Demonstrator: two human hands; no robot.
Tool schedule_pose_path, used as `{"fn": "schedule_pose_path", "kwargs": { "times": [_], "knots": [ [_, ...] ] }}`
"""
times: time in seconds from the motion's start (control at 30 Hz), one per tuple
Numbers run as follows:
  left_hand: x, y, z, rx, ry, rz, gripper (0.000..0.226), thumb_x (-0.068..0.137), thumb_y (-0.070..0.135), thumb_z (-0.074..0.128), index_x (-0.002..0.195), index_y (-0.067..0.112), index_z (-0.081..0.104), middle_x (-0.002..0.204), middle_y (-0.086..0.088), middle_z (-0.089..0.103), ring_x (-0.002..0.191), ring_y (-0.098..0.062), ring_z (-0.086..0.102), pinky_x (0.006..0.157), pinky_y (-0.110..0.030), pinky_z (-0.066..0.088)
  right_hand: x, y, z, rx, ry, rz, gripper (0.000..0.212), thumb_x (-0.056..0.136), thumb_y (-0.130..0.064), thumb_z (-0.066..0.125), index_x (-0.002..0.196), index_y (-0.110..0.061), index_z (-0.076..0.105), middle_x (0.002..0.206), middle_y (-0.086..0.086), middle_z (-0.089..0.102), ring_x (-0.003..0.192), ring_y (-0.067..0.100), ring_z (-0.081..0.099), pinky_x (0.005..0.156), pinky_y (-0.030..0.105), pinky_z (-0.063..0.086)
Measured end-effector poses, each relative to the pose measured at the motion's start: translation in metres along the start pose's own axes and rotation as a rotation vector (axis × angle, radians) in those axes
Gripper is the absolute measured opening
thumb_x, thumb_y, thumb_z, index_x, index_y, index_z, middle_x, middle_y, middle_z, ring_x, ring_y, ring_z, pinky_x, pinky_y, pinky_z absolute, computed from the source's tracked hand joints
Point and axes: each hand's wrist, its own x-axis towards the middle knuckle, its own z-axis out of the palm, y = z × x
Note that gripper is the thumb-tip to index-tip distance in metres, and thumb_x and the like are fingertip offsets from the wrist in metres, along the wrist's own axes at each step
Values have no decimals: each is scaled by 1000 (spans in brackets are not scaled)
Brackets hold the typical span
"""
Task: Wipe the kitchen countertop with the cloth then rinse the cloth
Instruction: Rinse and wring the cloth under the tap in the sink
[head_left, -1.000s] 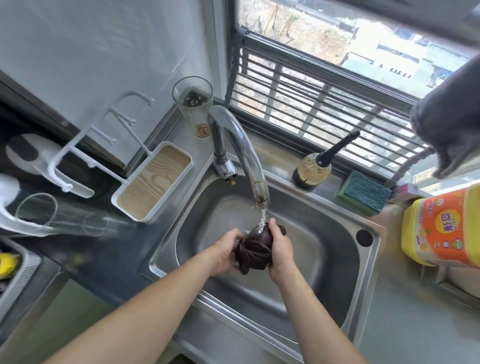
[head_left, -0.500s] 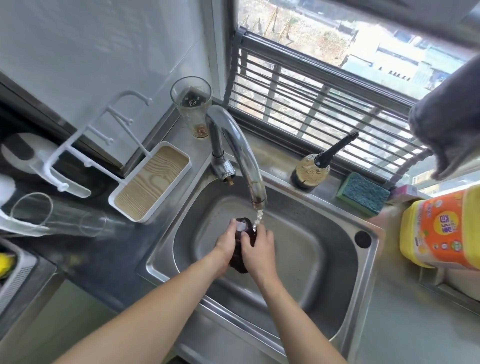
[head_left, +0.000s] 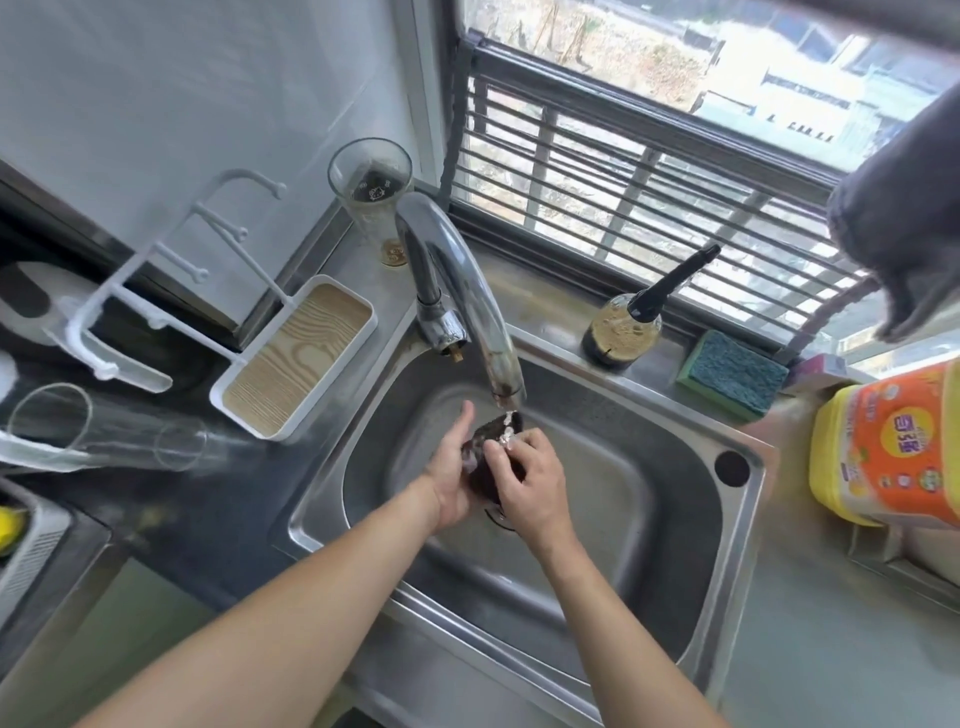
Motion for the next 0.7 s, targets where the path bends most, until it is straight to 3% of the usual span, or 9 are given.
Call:
{"fn": "schedule_pose_path", "kwargs": {
  "times": [0.07,0.13,0.2,0.3,0.4,0.47,0.53,0.6,0.7],
  "knots": [
    [9,-2,3,32,92,135,18,90,32,67,97,16,74,95,-13,70,73,-21,70,74,-34,56,-5,4,0,6,54,5,18,88,-36,63,88,-20,73,97,-3,56,92,12,58,87,25,47],
    [18,-7,3,29,199,197,19,89,10,64,108,14,67,99,-16,68,74,-24,69,69,-32,57,-8,4,5,47,120,219,37,81,-37,61,114,-20,64,116,0,55,109,17,55,101,31,44],
    [15,-8,7,-38,219,164,23,89,10,54,107,9,67,97,-17,71,80,-28,69,72,-33,57,-4,2,13,210,102,596,63,77,-55,55,129,-20,55,128,6,59,119,22,56,109,39,43],
    [12,-12,7,-85,264,141,30,89,20,49,103,4,71,102,-19,71,90,-33,68,82,-37,55,5,10,16,367,-55,889,67,69,-72,57,105,-18,70,103,6,77,102,26,71,98,46,55],
    [16,-14,2,0,328,182,35,91,35,54,99,9,75,94,-15,73,83,-27,66,76,-33,52,10,17,17,327,-139,822,37,79,-47,60,87,-14,75,86,6,79,90,29,75,92,51,58],
    [19,-12,-2,132,371,190,33,94,44,55,88,15,72,80,-7,67,69,-19,57,66,-28,47,13,8,13,226,-52,758,35,79,-42,51,90,-15,72,89,5,78,92,30,72,93,49,56],
    [14,-9,1,203,350,146,34,102,45,49,93,17,66,72,-3,63,63,-15,54,52,-22,49,16,-3,6,184,54,701,26,89,-35,48,93,-18,67,95,5,75,96,31,67,93,44,53],
    [9,-7,5,223,316,87,38,105,49,41,98,18,63,65,-2,64,64,-18,59,50,-29,52,14,-10,3,94,58,598,16,95,-30,52,99,-20,63,100,8,72,98,33,64,90,41,50],
    [13,-12,8,323,241,135,34,106,41,38,96,20,63,87,-5,69,79,-23,64,64,-32,53,3,-15,11,-94,-28,493,41,95,-46,57,121,-15,55,115,17,65,108,37,62,92,43,51]
  ]
}}
